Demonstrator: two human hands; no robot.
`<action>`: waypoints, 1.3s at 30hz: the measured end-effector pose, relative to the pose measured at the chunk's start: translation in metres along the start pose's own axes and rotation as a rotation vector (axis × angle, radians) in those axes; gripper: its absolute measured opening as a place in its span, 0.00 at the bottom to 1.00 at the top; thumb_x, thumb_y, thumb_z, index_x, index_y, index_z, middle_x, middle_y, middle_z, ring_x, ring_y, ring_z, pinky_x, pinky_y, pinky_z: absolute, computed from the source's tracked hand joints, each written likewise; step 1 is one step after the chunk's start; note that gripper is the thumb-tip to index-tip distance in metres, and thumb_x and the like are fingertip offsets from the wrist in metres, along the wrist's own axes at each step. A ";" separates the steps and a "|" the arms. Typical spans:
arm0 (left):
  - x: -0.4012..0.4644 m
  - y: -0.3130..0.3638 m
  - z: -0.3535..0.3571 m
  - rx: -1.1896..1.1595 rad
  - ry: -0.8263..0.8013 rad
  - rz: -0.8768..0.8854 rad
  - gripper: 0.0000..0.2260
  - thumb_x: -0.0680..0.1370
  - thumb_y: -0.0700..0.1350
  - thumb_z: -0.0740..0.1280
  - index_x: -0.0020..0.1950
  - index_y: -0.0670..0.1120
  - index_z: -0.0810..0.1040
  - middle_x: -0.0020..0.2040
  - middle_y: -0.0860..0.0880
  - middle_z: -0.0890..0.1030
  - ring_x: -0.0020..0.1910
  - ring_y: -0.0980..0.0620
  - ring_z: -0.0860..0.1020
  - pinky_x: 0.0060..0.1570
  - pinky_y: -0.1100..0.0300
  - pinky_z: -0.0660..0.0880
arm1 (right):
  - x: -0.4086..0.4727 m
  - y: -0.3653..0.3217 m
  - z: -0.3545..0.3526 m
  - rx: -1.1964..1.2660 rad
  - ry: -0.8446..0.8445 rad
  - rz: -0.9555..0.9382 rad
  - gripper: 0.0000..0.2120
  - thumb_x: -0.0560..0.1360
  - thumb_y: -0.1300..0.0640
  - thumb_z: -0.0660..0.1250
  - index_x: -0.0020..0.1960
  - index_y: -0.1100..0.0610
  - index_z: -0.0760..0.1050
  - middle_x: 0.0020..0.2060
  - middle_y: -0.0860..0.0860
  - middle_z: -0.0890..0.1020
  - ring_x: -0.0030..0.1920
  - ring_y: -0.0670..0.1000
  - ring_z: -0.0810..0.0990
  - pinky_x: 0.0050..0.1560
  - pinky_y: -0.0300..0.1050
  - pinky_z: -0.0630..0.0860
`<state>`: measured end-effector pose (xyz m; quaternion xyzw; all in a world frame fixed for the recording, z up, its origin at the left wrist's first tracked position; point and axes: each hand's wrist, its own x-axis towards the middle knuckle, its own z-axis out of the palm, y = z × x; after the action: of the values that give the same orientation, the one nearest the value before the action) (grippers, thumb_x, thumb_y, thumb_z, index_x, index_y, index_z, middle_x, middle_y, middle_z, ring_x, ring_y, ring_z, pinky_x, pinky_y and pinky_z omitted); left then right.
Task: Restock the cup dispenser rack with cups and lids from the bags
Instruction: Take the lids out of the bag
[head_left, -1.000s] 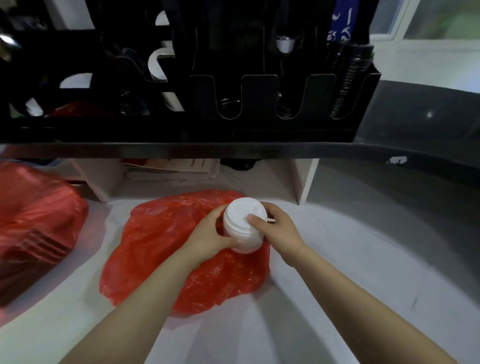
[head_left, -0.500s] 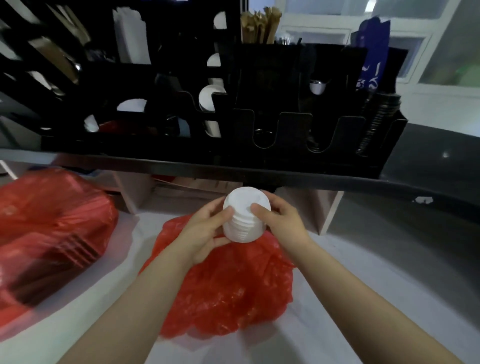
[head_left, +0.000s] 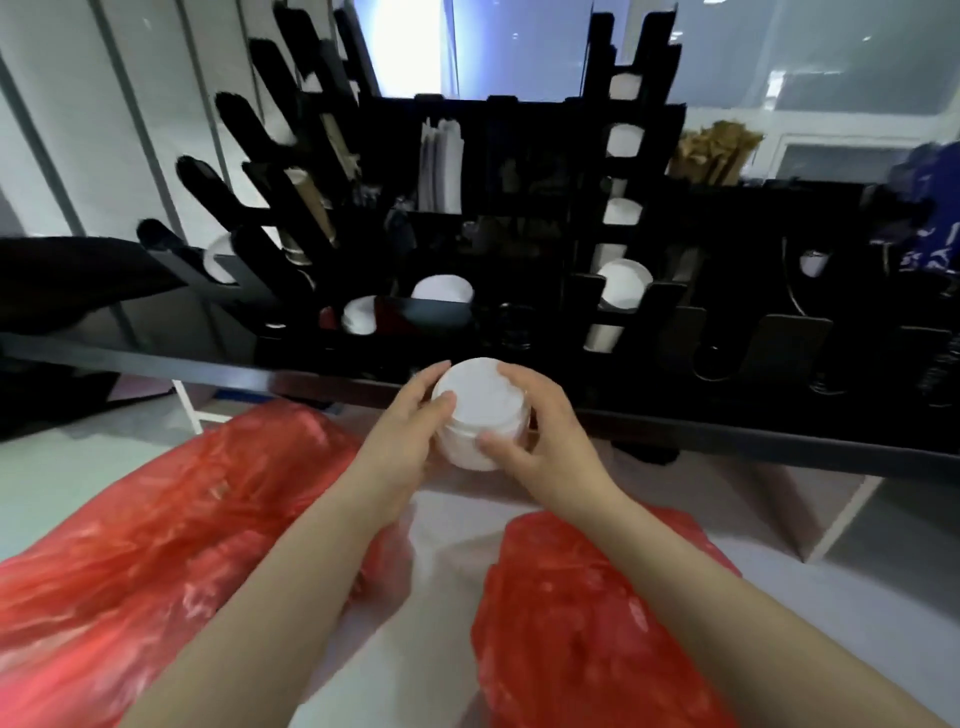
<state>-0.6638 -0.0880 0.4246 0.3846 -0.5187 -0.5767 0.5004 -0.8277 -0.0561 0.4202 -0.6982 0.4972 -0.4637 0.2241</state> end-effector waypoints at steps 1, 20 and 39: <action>0.005 0.007 -0.012 -0.003 -0.011 0.018 0.13 0.82 0.45 0.60 0.64 0.58 0.73 0.59 0.50 0.79 0.56 0.49 0.79 0.44 0.55 0.79 | 0.007 -0.004 0.008 -0.051 -0.009 -0.037 0.35 0.69 0.54 0.76 0.71 0.46 0.62 0.68 0.44 0.63 0.71 0.41 0.59 0.70 0.31 0.57; 0.152 0.080 -0.090 0.196 -0.154 0.181 0.15 0.77 0.52 0.67 0.63 0.53 0.73 0.60 0.52 0.79 0.60 0.53 0.77 0.63 0.54 0.73 | 0.160 -0.046 0.038 -0.096 0.250 0.004 0.41 0.62 0.52 0.77 0.70 0.41 0.62 0.63 0.40 0.71 0.61 0.44 0.73 0.55 0.37 0.75; 0.215 0.053 -0.086 0.756 -0.025 0.302 0.20 0.80 0.55 0.54 0.72 0.57 0.67 0.75 0.47 0.61 0.76 0.49 0.54 0.73 0.50 0.54 | 0.201 -0.010 0.041 -0.362 0.314 0.074 0.42 0.62 0.50 0.79 0.71 0.48 0.63 0.63 0.47 0.73 0.59 0.43 0.70 0.47 0.23 0.63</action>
<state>-0.6154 -0.3138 0.4783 0.4540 -0.7510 -0.2702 0.3962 -0.7723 -0.2398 0.4941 -0.6276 0.6263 -0.4613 0.0322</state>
